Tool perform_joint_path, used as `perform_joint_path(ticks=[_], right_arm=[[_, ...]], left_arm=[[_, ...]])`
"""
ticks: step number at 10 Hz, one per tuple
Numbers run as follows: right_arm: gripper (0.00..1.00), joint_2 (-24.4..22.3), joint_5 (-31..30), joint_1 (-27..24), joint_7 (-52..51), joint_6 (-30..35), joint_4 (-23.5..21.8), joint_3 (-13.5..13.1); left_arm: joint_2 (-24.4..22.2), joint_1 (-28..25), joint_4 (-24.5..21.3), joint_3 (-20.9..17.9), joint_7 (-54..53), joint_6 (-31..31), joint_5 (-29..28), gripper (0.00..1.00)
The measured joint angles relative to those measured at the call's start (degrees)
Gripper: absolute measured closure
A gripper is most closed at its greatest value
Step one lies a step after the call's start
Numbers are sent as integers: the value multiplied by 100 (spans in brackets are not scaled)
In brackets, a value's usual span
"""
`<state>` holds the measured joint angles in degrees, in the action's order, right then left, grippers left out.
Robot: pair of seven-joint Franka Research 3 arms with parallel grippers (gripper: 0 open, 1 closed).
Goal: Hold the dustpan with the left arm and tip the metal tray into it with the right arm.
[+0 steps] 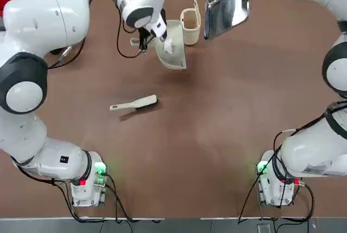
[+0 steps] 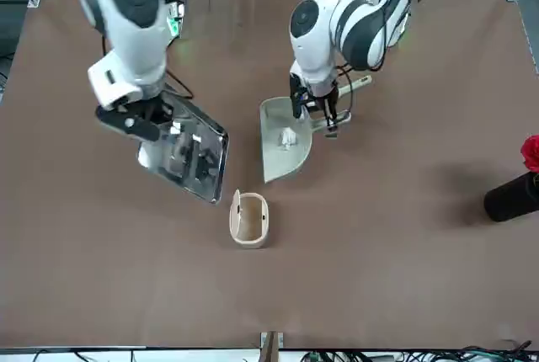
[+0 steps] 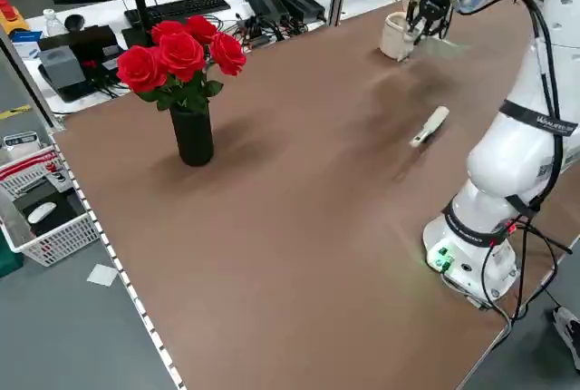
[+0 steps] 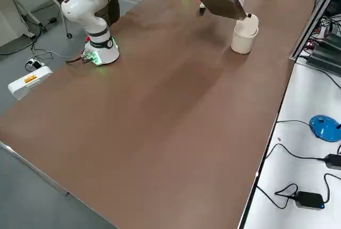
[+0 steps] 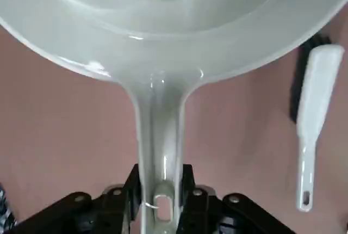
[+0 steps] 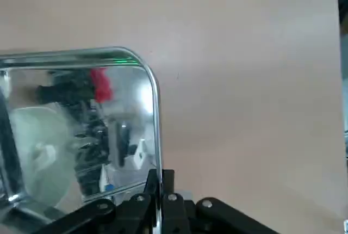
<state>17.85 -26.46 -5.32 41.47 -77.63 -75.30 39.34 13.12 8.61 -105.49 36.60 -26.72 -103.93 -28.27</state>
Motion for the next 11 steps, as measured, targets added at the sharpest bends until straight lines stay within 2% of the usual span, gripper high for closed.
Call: perform_joint_path(ticks=[2,3,5,7,9,10,11], right_arm=[[95,-246,795,-60,-494,-176,-33,-756],[95,-375,1386,-60,-640,-311,-154,-1247],[95,-743,2170,-78,-1204,-653,-755,-2166],[95,-1149,2519,-81,-1872,-878,-1624,-2762],[95,-1469,2596,-82,-2659,-1299,-2544,-3186],[95,-1574,2607,-81,-3116,-1614,-2982,-3392],[95,-1628,2615,-83,-3564,-1968,-3366,-3624]], left_arm=[[59,-93,695,-161,-11,429,23,67],[234,-106,1160,-208,-15,798,23,67],[709,-96,1980,-230,65,1258,-169,67],[1102,-34,2428,-230,288,1349,-598,67],[1498,192,2910,-237,573,1567,-1047,67],[1706,453,3179,-377,777,1708,-1205,67],[1890,933,3444,-837,894,1834,-1275,67]])
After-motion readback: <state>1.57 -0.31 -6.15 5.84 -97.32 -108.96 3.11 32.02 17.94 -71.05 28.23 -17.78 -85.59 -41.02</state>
